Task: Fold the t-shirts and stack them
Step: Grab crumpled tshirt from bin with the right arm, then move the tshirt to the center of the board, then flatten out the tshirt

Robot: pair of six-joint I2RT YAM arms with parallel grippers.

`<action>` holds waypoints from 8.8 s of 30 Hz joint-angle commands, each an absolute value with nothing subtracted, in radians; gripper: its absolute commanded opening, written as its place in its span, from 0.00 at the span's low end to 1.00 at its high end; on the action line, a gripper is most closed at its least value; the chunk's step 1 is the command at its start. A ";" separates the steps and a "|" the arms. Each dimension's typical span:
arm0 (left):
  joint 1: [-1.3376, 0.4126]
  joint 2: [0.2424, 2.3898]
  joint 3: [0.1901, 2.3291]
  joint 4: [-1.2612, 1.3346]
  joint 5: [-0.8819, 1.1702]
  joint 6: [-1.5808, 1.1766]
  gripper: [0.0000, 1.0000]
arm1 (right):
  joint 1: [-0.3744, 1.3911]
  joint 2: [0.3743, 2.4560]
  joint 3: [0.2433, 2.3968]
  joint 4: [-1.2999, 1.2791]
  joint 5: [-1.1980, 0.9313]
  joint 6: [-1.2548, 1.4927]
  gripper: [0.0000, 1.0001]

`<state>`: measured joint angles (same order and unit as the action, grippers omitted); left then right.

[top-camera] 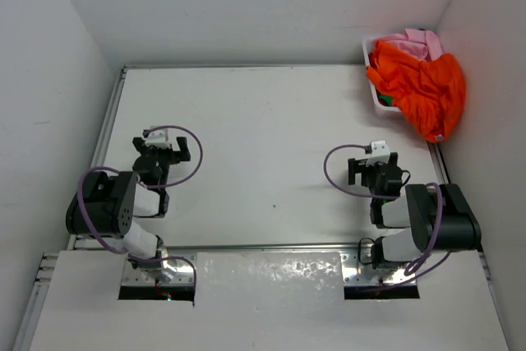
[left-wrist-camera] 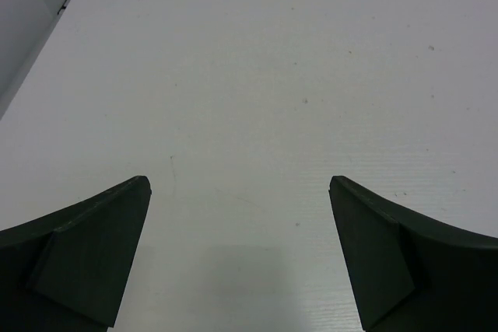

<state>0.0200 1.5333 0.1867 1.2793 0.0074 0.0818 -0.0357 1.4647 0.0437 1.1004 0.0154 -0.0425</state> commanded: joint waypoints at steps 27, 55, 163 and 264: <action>-0.049 1.638 1.354 -0.393 0.104 0.307 0.79 | -0.224 2.221 2.174 -0.707 0.434 0.269 0.78; -0.052 1.664 1.439 -0.459 0.115 0.291 0.79 | -0.148 1.806 1.918 -0.482 0.414 0.114 0.00; -0.057 1.447 0.654 -0.456 0.298 0.885 0.51 | 0.209 1.767 1.135 0.015 -0.592 0.408 0.00; 0.041 1.983 1.304 -0.396 0.008 0.319 0.15 | 0.380 1.442 0.526 -0.123 -0.245 0.776 0.65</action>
<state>0.0460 1.9785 1.3083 -0.4210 0.0532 0.3302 0.3710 1.3975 0.5175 -0.1341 -0.2230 0.7856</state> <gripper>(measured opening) 0.173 0.653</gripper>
